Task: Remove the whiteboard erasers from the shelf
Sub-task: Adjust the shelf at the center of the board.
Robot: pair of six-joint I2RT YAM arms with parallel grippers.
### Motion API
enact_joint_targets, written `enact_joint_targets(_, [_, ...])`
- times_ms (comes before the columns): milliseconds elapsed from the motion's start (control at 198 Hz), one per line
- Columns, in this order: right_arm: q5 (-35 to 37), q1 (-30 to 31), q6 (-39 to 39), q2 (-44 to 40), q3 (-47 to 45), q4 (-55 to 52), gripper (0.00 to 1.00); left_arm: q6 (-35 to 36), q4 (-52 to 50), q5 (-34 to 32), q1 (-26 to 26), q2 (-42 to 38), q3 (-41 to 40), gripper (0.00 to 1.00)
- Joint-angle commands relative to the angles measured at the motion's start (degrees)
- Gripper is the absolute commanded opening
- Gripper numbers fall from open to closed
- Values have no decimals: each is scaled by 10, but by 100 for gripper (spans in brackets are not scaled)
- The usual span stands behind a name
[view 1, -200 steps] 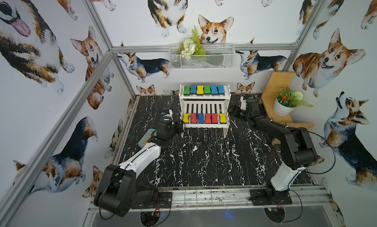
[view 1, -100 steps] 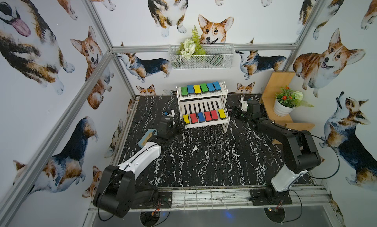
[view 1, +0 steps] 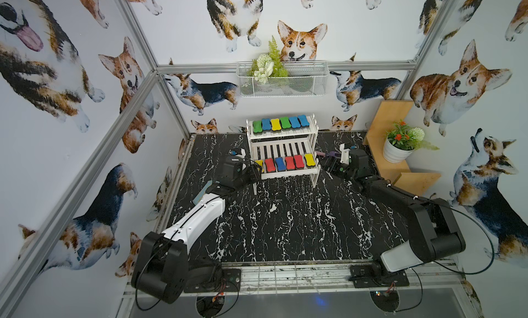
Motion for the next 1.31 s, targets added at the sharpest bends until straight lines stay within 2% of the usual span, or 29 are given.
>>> enact_joint_targets(0, [-37,11,4,-24,-15,21,81,14,27,39,-1,-3,12,57])
enact_joint_targets(222, [-19,23,8,-83,-43,8,81,18,23,45,3,-7,11,58])
enact_joint_targets(378, [17,24,-19,-120,-18,-31,81,31,2,38,4,-29,24,60])
enact_joint_targets(499, [40,31,-46,-98,35,-66,72,48,-16,23,5,-50,28,64])
enact_joint_targets(555, [58,38,-60,-74,63,-83,69,53,-22,17,5,-61,25,68])
enact_joint_targets(640, [90,49,-74,-35,101,-106,64,54,-30,15,4,-81,19,97])
enact_joint_targets(656, [95,50,-77,-28,107,-111,64,54,-31,15,5,-86,17,99])
enact_joint_targets(701, [103,53,-84,-8,124,-117,64,51,-32,17,5,-100,13,99])
enact_joint_targets(726, [109,54,-87,3,132,-121,59,51,-32,18,5,-108,11,99])
enact_joint_targets(842, [124,56,-92,40,162,-133,51,54,-46,16,4,-140,7,99])
enact_joint_targets(1145, [142,68,-81,70,177,-113,45,66,-83,-29,5,-225,-17,99])
enact_joint_targets(1306, [159,76,-77,88,188,-122,39,78,-104,-46,5,-240,-22,99])
